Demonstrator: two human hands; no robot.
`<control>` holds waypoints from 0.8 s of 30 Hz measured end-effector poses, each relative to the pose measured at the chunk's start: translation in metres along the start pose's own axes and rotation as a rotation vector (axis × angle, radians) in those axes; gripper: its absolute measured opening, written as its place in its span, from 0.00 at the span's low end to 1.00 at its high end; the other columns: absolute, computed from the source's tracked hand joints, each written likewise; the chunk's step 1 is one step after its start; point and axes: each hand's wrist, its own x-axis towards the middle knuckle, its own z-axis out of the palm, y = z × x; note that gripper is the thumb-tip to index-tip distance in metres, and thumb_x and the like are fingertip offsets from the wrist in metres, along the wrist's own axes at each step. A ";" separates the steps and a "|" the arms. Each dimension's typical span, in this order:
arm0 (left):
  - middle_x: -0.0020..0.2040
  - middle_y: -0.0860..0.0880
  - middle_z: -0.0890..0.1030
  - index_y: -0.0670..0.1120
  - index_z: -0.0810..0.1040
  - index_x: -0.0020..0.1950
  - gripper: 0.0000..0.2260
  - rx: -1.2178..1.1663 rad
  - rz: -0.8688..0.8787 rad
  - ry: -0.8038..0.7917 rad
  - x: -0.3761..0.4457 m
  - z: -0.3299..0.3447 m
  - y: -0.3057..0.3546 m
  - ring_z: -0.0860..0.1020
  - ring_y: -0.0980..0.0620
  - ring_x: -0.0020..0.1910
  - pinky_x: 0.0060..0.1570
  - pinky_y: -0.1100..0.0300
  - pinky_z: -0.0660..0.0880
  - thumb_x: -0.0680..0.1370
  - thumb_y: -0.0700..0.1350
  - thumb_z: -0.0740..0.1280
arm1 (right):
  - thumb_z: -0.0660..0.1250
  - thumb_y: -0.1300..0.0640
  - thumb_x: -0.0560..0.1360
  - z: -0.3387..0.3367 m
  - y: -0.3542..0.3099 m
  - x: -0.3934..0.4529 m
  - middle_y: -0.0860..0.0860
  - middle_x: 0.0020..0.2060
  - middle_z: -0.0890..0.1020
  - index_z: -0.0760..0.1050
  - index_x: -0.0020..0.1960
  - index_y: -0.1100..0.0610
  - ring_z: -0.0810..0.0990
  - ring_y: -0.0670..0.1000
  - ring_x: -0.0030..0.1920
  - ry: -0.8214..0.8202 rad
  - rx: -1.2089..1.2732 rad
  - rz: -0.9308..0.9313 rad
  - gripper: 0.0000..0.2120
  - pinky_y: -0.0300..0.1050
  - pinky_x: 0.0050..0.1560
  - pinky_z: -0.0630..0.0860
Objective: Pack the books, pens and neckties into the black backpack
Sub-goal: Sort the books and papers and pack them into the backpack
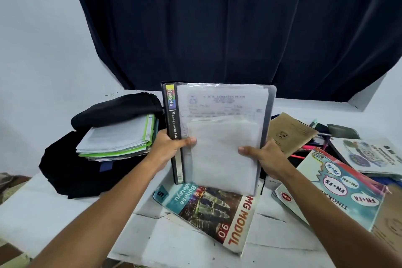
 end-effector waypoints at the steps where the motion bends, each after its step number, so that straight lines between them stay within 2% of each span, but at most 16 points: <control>1: 0.52 0.48 0.85 0.47 0.80 0.54 0.24 0.028 0.012 0.035 0.000 0.002 0.001 0.82 0.48 0.54 0.61 0.46 0.76 0.60 0.48 0.80 | 0.74 0.67 0.69 0.001 0.000 0.001 0.56 0.48 0.86 0.79 0.53 0.61 0.86 0.54 0.46 0.039 0.023 -0.005 0.13 0.46 0.43 0.83; 3: 0.61 0.49 0.80 0.48 0.74 0.64 0.31 0.070 0.048 0.140 -0.005 0.007 -0.001 0.78 0.52 0.60 0.63 0.52 0.74 0.64 0.51 0.79 | 0.74 0.68 0.68 0.000 0.003 0.005 0.56 0.48 0.86 0.79 0.54 0.63 0.86 0.56 0.46 0.118 0.101 -0.004 0.14 0.49 0.44 0.83; 5: 0.70 0.49 0.70 0.48 0.62 0.75 0.38 0.062 0.027 0.277 -0.015 0.010 -0.012 0.70 0.51 0.67 0.66 0.55 0.68 0.70 0.53 0.75 | 0.73 0.69 0.68 0.001 0.007 0.010 0.55 0.47 0.86 0.79 0.51 0.61 0.86 0.55 0.45 0.220 0.224 0.037 0.12 0.53 0.47 0.82; 7: 0.74 0.46 0.65 0.51 0.51 0.78 0.46 -0.037 -0.084 0.292 -0.024 0.015 -0.028 0.68 0.45 0.71 0.69 0.49 0.68 0.68 0.58 0.74 | 0.72 0.70 0.68 0.004 0.010 0.016 0.55 0.47 0.86 0.80 0.49 0.61 0.86 0.55 0.44 0.313 0.379 0.077 0.11 0.56 0.51 0.81; 8: 0.73 0.44 0.67 0.52 0.50 0.79 0.48 -0.160 -0.166 0.257 -0.028 0.018 -0.035 0.71 0.41 0.69 0.68 0.44 0.69 0.66 0.59 0.74 | 0.72 0.70 0.68 0.008 0.009 0.018 0.55 0.48 0.85 0.79 0.50 0.61 0.85 0.55 0.46 0.338 0.449 0.092 0.12 0.57 0.53 0.80; 10: 0.68 0.43 0.75 0.49 0.57 0.77 0.45 -0.463 -0.327 0.121 -0.033 0.028 -0.044 0.76 0.41 0.64 0.65 0.40 0.71 0.66 0.60 0.73 | 0.74 0.68 0.65 0.018 0.006 0.022 0.56 0.50 0.85 0.78 0.55 0.62 0.84 0.57 0.49 0.358 0.554 0.105 0.18 0.58 0.57 0.78; 12: 0.65 0.42 0.79 0.44 0.66 0.74 0.32 -0.654 -0.321 -0.017 -0.040 0.044 -0.039 0.75 0.41 0.64 0.64 0.42 0.69 0.73 0.55 0.69 | 0.79 0.64 0.58 0.030 0.000 0.023 0.56 0.51 0.85 0.76 0.62 0.63 0.84 0.57 0.48 0.339 0.629 0.121 0.32 0.57 0.55 0.80; 13: 0.64 0.42 0.79 0.43 0.69 0.72 0.26 -0.701 -0.280 -0.027 -0.040 0.051 -0.036 0.76 0.40 0.64 0.64 0.42 0.71 0.76 0.49 0.68 | 0.80 0.62 0.56 0.035 -0.001 0.024 0.56 0.51 0.84 0.74 0.64 0.64 0.85 0.57 0.48 0.325 0.658 0.129 0.38 0.56 0.54 0.81; 15: 0.61 0.41 0.81 0.43 0.71 0.69 0.21 -0.748 -0.197 0.070 -0.033 0.057 -0.029 0.79 0.40 0.61 0.60 0.40 0.76 0.77 0.38 0.68 | 0.81 0.62 0.55 0.041 -0.004 0.023 0.56 0.53 0.84 0.71 0.67 0.63 0.84 0.57 0.50 0.291 0.665 0.124 0.42 0.59 0.56 0.80; 18: 0.62 0.41 0.81 0.43 0.72 0.69 0.24 -0.748 -0.165 0.165 -0.023 0.044 -0.024 0.79 0.39 0.60 0.60 0.37 0.74 0.73 0.34 0.69 | 0.87 0.50 0.43 0.036 -0.015 0.019 0.53 0.48 0.85 0.72 0.62 0.63 0.84 0.55 0.50 0.189 0.634 0.061 0.51 0.54 0.50 0.82; 19: 0.63 0.40 0.80 0.42 0.71 0.70 0.26 -0.720 -0.171 0.175 -0.020 0.036 -0.022 0.78 0.38 0.61 0.61 0.35 0.73 0.71 0.35 0.70 | 0.87 0.46 0.44 0.029 -0.020 0.019 0.54 0.49 0.85 0.72 0.62 0.63 0.83 0.56 0.53 0.156 0.675 0.035 0.52 0.54 0.52 0.81; 20: 0.63 0.40 0.79 0.42 0.71 0.70 0.29 -0.675 -0.174 0.188 -0.018 0.026 -0.020 0.78 0.38 0.61 0.60 0.35 0.73 0.69 0.35 0.70 | 0.84 0.42 0.50 0.020 -0.025 0.019 0.56 0.55 0.84 0.71 0.66 0.62 0.81 0.58 0.58 0.101 0.735 0.014 0.50 0.57 0.58 0.77; 22: 0.63 0.39 0.79 0.41 0.70 0.70 0.32 -0.570 -0.162 0.190 -0.014 0.001 -0.012 0.78 0.38 0.60 0.55 0.38 0.76 0.66 0.36 0.72 | 0.70 0.34 0.66 0.001 -0.034 0.018 0.60 0.66 0.77 0.69 0.72 0.58 0.74 0.62 0.67 -0.017 0.825 0.003 0.42 0.64 0.68 0.67; 24: 0.62 0.39 0.80 0.40 0.71 0.69 0.35 -0.478 -0.155 0.156 -0.011 -0.024 0.001 0.81 0.40 0.55 0.47 0.45 0.81 0.62 0.39 0.77 | 0.58 0.26 0.68 -0.019 -0.035 0.019 0.61 0.67 0.76 0.73 0.70 0.57 0.74 0.64 0.67 -0.134 0.932 0.100 0.43 0.66 0.71 0.62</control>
